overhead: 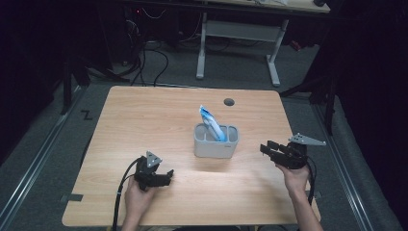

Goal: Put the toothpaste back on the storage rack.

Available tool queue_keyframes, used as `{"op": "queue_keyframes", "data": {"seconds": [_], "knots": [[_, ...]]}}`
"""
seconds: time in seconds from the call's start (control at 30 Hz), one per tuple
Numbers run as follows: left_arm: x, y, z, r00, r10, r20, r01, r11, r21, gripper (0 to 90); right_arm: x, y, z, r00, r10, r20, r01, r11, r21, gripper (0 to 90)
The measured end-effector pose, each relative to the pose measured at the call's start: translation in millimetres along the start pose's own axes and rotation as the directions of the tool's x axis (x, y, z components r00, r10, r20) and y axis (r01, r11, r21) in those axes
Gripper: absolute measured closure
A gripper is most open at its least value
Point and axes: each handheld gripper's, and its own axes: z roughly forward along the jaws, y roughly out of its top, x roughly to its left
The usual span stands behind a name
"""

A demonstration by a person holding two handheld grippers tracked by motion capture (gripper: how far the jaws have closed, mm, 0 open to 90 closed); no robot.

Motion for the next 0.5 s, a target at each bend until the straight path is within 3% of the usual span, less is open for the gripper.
{"op": "queue_keyframes", "data": {"seconds": [0.33, 0.5], "knots": [[0.0, 0.0, 0.0, 1.0000, 0.000, 0.000, 0.000, 1.0000, 0.000, 16.9, 1.6, -9.2, 12.7, 0.9999, -0.011, 0.008, 0.011, 1.000, 0.026, 54.7], [0.0, 0.0, 0.0, 1.0000, 0.000, 0.000, 0.000, 1.0000, 0.000, 16.9, -0.4, -12.1, 18.3, 0.9999, 0.012, 0.009, -0.012, 1.000, 0.014, 54.8]]}}
